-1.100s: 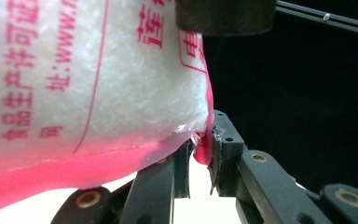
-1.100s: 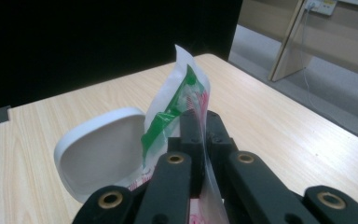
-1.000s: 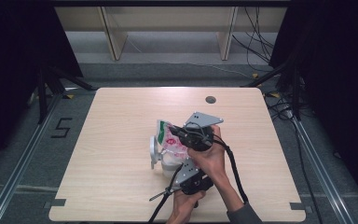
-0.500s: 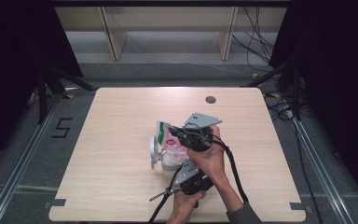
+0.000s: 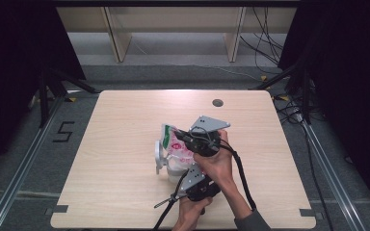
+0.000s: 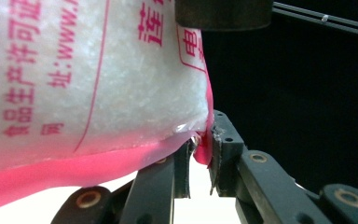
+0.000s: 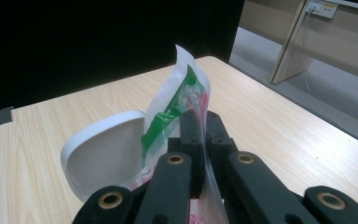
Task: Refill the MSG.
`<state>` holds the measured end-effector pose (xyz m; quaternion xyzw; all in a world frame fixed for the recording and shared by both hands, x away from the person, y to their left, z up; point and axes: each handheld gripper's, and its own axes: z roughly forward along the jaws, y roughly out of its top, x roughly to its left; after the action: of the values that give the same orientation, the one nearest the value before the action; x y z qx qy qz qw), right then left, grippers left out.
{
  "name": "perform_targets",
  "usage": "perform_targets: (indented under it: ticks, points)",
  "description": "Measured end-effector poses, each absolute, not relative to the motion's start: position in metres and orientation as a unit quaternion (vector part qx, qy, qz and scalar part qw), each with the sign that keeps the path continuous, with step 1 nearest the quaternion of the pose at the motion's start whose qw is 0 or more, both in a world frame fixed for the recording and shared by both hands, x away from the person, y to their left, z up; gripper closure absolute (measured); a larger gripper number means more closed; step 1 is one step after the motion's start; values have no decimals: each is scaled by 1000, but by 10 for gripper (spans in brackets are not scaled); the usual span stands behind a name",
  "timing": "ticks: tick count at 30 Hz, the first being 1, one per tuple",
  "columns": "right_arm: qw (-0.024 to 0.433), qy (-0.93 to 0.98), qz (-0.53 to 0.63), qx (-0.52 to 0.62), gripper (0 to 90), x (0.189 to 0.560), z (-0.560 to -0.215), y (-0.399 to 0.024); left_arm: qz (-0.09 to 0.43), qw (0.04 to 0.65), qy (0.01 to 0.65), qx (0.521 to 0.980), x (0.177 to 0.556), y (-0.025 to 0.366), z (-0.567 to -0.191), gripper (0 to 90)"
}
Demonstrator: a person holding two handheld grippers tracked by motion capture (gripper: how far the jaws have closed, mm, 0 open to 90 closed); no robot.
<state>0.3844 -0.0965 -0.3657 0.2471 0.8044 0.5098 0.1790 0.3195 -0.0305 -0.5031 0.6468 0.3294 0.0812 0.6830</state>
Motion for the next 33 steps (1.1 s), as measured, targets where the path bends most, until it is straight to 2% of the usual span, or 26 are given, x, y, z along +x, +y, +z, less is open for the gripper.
perform_targets:
  ticks: [3, 10, 11, 17, 28, 29, 33]
  points:
    - [191, 807, 505, 239, 895, 388, -371, -94, 73, 682, 335, 646, 320, -31, -506, 794]
    - [185, 804, 511, 241, 896, 385, -365, -97, 79, 685, 329, 645, 319, -31, -503, 795]
    - [200, 799, 518, 232, 895, 386, -365, -97, 78, 685, 330, 645, 320, -31, -503, 795]
    - [179, 809, 507, 238, 895, 389, -370, -96, 77, 681, 334, 647, 320, -30, -504, 795]
    - [182, 807, 506, 243, 895, 389, -369, -97, 75, 680, 334, 648, 320, -31, -506, 796]
    - [193, 805, 508, 237, 896, 389, -368, -98, 75, 681, 334, 648, 320, -31, -505, 796]
    - [182, 803, 512, 242, 895, 385, -366, -97, 80, 684, 330, 645, 320, -31, -502, 796]
